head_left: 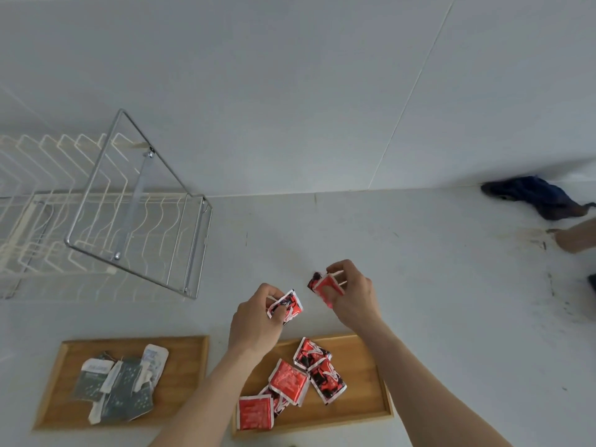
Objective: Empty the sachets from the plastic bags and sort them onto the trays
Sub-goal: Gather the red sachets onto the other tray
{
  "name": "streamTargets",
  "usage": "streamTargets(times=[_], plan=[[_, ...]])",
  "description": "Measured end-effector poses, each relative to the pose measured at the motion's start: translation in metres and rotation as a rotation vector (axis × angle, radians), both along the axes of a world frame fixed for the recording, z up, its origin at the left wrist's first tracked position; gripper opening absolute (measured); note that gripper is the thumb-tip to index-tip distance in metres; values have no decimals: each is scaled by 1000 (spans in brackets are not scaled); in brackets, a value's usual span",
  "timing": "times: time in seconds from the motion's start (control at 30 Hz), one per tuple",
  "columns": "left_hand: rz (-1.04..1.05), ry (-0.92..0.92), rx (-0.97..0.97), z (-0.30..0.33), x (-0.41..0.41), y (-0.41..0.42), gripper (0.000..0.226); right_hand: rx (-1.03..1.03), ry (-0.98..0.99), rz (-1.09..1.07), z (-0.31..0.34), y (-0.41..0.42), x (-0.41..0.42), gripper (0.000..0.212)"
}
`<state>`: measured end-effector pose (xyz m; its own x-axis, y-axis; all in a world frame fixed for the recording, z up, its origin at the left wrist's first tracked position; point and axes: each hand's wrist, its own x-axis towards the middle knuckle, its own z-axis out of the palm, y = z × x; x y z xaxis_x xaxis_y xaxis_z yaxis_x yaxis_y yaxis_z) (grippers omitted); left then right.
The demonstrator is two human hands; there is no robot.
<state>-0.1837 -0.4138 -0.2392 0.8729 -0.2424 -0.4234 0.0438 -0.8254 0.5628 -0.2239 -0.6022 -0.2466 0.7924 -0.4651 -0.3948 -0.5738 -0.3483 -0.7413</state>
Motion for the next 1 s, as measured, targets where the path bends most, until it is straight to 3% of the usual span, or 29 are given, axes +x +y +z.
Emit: streamTargets(times=[0.27,0.67,0.87,1.0], plan=[[-58,64,20,-9,-45,32,8,30,37,97,2,26,-60,24],[-126,30,53,-11,-71,57,15,-16,6,126,4,52,-106,16],[-186,-69,113,-9,-74,56,29,-402,-24,266,-15,62,-117,14],[-269,-129,134,-11,-77,57,40,-545,-86,317,-24,64,-121,20]])
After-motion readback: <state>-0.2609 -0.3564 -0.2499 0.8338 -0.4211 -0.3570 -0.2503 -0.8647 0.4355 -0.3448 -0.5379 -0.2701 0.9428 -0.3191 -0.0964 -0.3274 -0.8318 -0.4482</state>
